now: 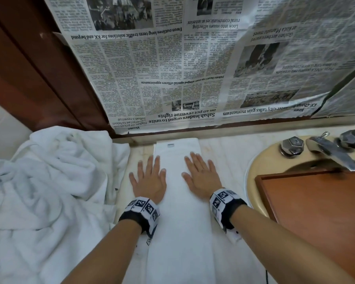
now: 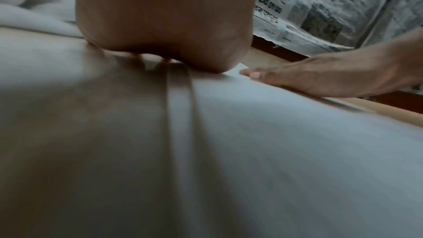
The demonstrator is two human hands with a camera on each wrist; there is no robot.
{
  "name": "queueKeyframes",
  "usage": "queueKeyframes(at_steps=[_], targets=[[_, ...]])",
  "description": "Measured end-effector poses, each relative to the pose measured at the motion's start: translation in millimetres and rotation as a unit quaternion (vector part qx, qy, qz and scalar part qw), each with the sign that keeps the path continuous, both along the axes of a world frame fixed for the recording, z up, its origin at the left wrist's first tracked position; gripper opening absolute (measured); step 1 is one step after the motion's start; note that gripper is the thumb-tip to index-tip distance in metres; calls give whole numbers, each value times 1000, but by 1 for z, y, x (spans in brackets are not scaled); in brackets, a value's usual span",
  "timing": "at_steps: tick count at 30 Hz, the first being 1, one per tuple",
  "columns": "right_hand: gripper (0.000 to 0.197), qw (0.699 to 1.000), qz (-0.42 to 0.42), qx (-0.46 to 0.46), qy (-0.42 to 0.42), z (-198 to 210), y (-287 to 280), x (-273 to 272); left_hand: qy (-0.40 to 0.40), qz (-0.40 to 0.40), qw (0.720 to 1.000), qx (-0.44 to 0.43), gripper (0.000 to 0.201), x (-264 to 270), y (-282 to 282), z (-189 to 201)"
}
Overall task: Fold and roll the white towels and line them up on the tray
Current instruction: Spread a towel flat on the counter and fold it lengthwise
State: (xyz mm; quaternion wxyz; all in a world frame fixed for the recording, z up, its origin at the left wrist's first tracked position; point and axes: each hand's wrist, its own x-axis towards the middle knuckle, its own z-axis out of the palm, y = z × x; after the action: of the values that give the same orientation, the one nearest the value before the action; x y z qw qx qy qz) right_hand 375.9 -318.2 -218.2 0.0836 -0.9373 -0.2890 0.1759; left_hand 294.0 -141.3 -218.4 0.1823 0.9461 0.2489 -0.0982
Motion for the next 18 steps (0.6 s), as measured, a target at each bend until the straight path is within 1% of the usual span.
queueKeyframes(at_steps=[3, 4, 5, 7, 8, 9, 11, 13, 15, 16, 18], targets=[[65, 998, -60, -3, -3, 4, -1, 10, 2, 17, 1000, -14, 57, 2, 10, 3], [67, 999, -51, 3, -16, 7, 0, 7, -7, 13, 1000, -22, 56, 1, 8, 6], [70, 999, -20, 7, -27, 10, 1, 0, -18, -1, 999, -28, 55, -1, 5, 9], [78, 998, 54, 8, -20, 10, 1, -17, -25, -52, 998, -27, 53, -8, -4, 10], [78, 998, 66, 0, -13, 9, 0, -24, -16, -70, 997, -22, 52, -12, -7, 9], [75, 998, 59, -13, -10, 8, -2, -25, -8, -76, 997, -17, 52, -15, -9, 8], [65, 999, -2, -36, 9, 10, -8, -23, 9, -58, 998, -14, 53, -21, -7, 8], [63, 998, -52, -39, 20, 13, -16, -27, 26, -37, 999, -19, 55, -32, -8, 12], [62, 999, -40, 5, -25, 14, -24, -51, 41, -40, 998, -21, 58, -51, -17, 15], [62, 998, -23, 25, -47, 15, -29, -71, 48, -47, 998, -19, 59, -63, -22, 16], [61, 997, 10, 48, -64, 10, -41, -116, 51, -62, 997, -8, 60, -89, -30, 14]])
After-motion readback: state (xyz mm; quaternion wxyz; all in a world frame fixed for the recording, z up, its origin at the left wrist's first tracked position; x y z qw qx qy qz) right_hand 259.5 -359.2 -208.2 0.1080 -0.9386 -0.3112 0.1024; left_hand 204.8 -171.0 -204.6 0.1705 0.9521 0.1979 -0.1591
